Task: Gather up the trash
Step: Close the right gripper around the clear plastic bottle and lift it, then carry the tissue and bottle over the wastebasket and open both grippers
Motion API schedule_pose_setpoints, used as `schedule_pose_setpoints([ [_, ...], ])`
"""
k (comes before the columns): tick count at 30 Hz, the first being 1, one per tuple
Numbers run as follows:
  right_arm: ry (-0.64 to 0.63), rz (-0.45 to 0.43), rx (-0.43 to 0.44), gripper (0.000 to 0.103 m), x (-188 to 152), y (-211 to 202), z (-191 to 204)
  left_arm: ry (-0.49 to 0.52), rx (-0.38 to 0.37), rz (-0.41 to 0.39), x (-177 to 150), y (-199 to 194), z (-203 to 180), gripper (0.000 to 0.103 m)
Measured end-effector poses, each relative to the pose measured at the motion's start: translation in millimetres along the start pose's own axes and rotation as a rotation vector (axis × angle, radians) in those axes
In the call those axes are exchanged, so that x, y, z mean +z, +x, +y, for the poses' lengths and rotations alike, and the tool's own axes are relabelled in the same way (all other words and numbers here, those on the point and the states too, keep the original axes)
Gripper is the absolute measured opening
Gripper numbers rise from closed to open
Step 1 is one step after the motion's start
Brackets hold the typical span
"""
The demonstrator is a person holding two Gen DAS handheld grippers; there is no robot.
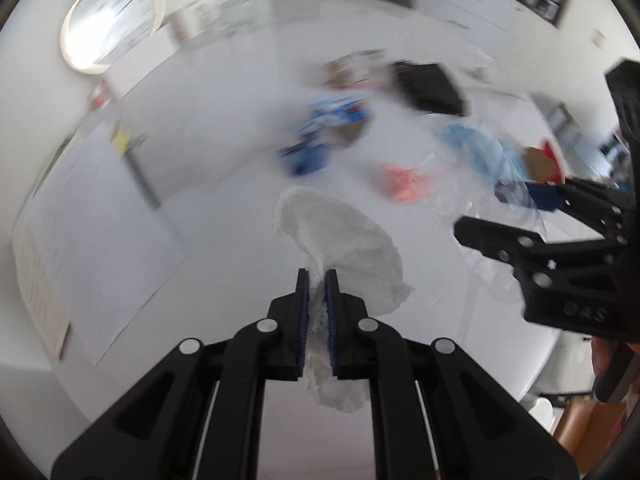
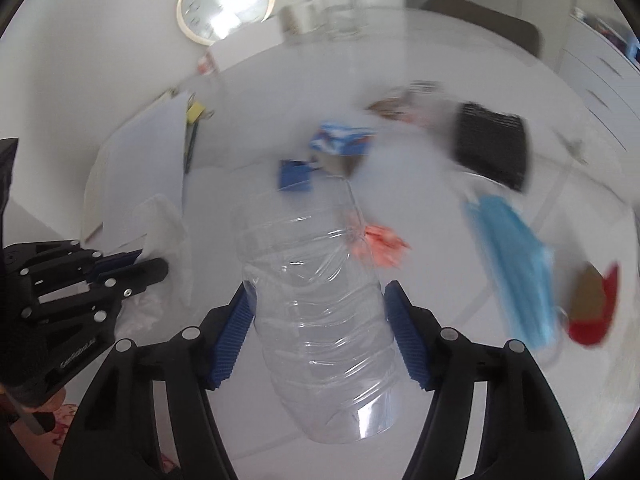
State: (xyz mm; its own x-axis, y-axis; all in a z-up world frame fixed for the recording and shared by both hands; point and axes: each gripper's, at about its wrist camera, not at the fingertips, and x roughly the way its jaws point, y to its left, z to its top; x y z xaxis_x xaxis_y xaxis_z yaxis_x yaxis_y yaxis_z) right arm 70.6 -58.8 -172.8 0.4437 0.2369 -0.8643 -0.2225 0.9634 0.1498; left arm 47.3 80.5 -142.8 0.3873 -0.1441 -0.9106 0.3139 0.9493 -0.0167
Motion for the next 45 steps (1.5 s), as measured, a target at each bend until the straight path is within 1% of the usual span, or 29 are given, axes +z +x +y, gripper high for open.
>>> schedule_pose_setpoints([
  [2,0.043,-0.027,-0.030,0.067,-12.7,-23.6,-19.8,0.049,-0.036,-0.015,8.5,-6.0,-30.4,0.008],
  [5,0.133,-0.063,-0.088,0.067,-42.3,-64.9,-59.7,0.116,-0.080,-0.036,15.6,-14.1,-73.8,0.008],
  [8,0.209,-0.093,-0.127,0.067,-66.8,-93.7,-93.1,0.170,-0.117,-0.050,17.6,-20.0,-112.8,0.008],
  [11,0.251,-0.112,-0.154,0.066,-84.9,-110.9,-115.2,0.202,-0.150,-0.049,17.2,-23.5,-144.0,0.008],
  [13,0.278,-0.129,-0.160,0.066,-96.0,-121.7,-129.4,0.226,-0.152,-0.051,15.7,-25.3,-160.3,0.008],
  [17,0.319,-0.158,-0.168,0.065,-111.3,-134.6,-148.9,0.283,-0.150,-0.048,13.2,-26.6,-187.1,0.008],
  [20,0.379,-0.174,-0.185,0.064,-128.9,-143.2,-169.1,0.329,-0.172,-0.049,10.3,-26.5,-213.9,0.008],
  [22,0.411,-0.187,-0.174,0.063,-140.9,-145.9,-184.7,0.341,-0.182,-0.044,8.6,-22.5,-227.4,0.008],
  [24,0.432,-0.185,-0.196,0.063,-151.3,-148.3,-198.7,0.358,-0.181,-0.018,7.2,-16.3,-243.9,0.008],
  [27,0.467,-0.183,-0.203,0.063,-166.2,-153.0,-218.6,0.382,-0.189,-0.015,3.8,-13.9,-261.9,0.008],
  [28,0.474,-0.180,-0.217,0.063,-172.8,-154.6,-224.0,0.388,-0.193,-0.011,2.5,-13.2,-268.4,0.008],
  [33,0.533,-0.140,-0.270,0.064,-208.4,-151.2,-254.1,0.412,-0.207,0.020,-3.2,-3.3,-299.6,0.008],
  [36,0.561,-0.088,-0.267,0.068,-226.6,-132.7,-273.0,0.433,-0.205,0.030,-7.3,1.4,-315.9,0.008],
  [37,0.568,-0.070,-0.262,0.071,-229.3,-126.3,-277.2,0.436,-0.207,0.033,-8.1,2.4,-319.8,0.008],
  [38,0.578,-0.052,-0.260,0.079,-233.4,-120.3,-282.0,0.440,-0.208,0.039,-9.0,3.8,-324.5,0.008],
  [39,0.590,-0.038,-0.260,0.082,-238.5,-114.9,-287.0,0.445,-0.208,0.042,-9.9,4.2,-328.3,0.008],
  [41,0.608,-0.033,-0.275,0.083,-244.6,-114.5,-292.0,0.459,-0.203,0.041,-11.8,4.8,-334.7,0.008],
  [44,0.640,-0.067,-0.271,0.091,-252.7,-126.6,-294.7,0.468,-0.208,0.045,-14.1,4.1,-343.4,0.008],
  [45,0.649,-0.082,-0.280,0.092,-256.4,-133.2,-294.6,0.472,-0.209,0.046,-15.1,3.5,-346.4,0.008],
])
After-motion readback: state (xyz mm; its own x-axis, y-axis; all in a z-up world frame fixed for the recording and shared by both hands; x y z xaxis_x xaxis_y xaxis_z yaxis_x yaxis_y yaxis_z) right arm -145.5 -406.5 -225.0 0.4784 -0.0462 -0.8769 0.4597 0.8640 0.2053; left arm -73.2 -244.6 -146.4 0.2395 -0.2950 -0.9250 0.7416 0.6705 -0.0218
